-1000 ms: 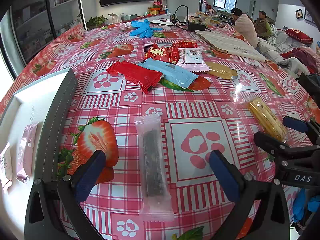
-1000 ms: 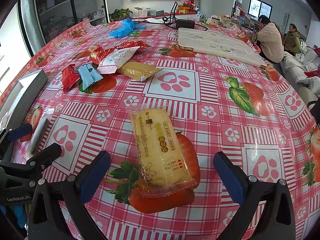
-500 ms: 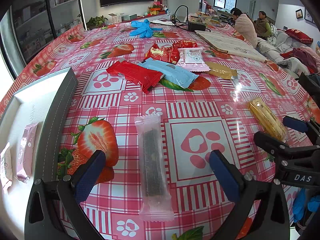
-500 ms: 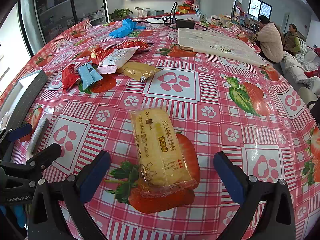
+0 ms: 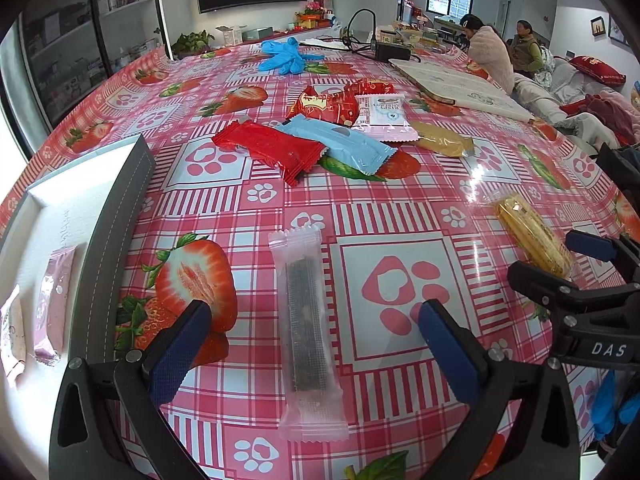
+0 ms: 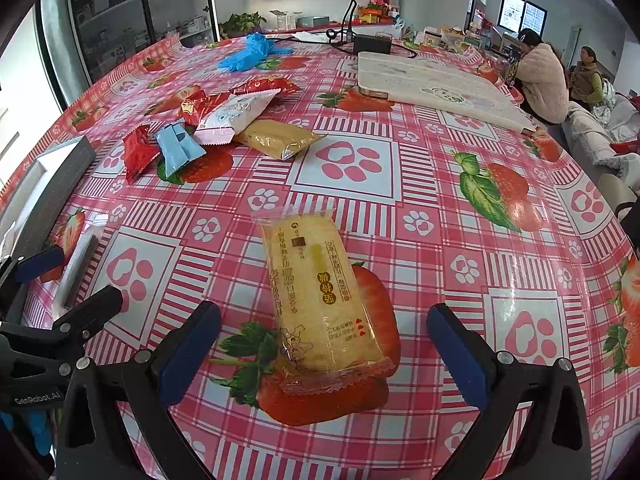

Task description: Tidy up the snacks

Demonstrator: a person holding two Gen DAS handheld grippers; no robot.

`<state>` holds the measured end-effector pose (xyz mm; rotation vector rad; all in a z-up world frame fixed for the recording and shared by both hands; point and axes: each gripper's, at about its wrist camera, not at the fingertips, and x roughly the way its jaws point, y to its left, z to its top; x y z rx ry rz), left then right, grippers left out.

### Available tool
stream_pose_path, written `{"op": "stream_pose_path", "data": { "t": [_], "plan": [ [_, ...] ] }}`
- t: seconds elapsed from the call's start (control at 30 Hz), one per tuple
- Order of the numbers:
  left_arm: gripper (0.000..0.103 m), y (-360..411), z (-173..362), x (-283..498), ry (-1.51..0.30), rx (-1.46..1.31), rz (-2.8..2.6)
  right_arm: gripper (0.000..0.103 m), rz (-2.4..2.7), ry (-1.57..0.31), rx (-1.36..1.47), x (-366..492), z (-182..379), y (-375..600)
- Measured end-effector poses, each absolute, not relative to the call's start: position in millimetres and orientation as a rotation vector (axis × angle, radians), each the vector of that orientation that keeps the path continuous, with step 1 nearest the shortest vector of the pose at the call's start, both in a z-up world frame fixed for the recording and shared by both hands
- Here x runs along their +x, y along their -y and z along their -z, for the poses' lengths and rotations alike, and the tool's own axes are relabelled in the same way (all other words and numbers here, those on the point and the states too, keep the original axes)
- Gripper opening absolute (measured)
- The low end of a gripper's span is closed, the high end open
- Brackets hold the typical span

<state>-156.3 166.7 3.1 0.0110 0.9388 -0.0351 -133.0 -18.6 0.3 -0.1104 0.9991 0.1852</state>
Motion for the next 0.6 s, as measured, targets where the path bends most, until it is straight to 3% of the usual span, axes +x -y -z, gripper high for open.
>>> {"op": "stream_pose_path", "data": {
  "t": [0.53,0.6],
  "plan": [
    [0.102,-163.2,-3.4,-148.1,-1.022,0.013,0.03,0.103,-0.199,-1.154,-0.145,-112.3,-1.6,14.4],
    [0.091,-158.5,-6.8,-147.8,-1.053,0.028,0.052,0.1,-0.188,-1.176,-0.142,-111.1,-3.5,11.6]
  ]
}}
